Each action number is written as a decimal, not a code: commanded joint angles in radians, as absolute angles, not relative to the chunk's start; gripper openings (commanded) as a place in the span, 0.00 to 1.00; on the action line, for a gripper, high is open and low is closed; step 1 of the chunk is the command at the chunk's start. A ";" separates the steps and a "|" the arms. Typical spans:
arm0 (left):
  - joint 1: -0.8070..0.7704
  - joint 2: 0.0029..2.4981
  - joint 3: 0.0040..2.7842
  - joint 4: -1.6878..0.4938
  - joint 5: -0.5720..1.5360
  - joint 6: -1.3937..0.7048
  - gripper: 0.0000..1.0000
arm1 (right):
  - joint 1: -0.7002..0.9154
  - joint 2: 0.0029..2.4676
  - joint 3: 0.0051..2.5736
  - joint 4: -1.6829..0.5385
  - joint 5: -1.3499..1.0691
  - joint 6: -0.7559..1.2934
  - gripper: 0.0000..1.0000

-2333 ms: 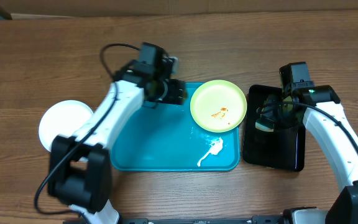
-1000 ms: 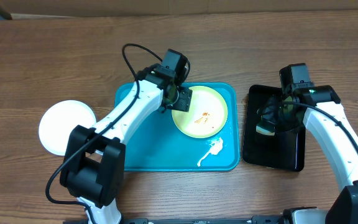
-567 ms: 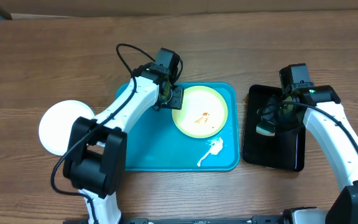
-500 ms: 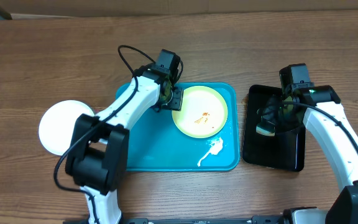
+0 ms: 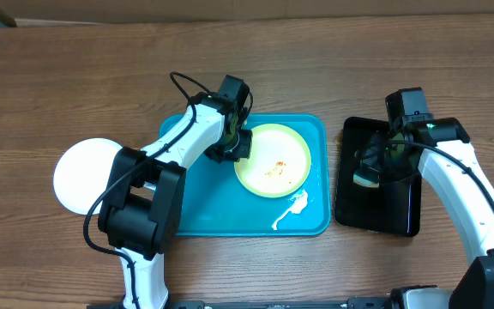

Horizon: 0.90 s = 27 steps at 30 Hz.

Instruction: Clean dirty plates on tray and stack at the side

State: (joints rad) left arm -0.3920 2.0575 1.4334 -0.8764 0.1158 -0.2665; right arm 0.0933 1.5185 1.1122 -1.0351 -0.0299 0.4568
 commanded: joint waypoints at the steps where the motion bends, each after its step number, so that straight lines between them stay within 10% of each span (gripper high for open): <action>1: -0.388 2.067 1.429 -0.931 0.111 -0.270 0.04 | 0.102 1.498 1.111 -0.999 -0.185 0.323 0.04; 27: -0.413 2.067 1.428 -1.021 0.204 -0.296 0.04 | 0.540 1.724 1.111 -0.791 -0.101 0.314 0.04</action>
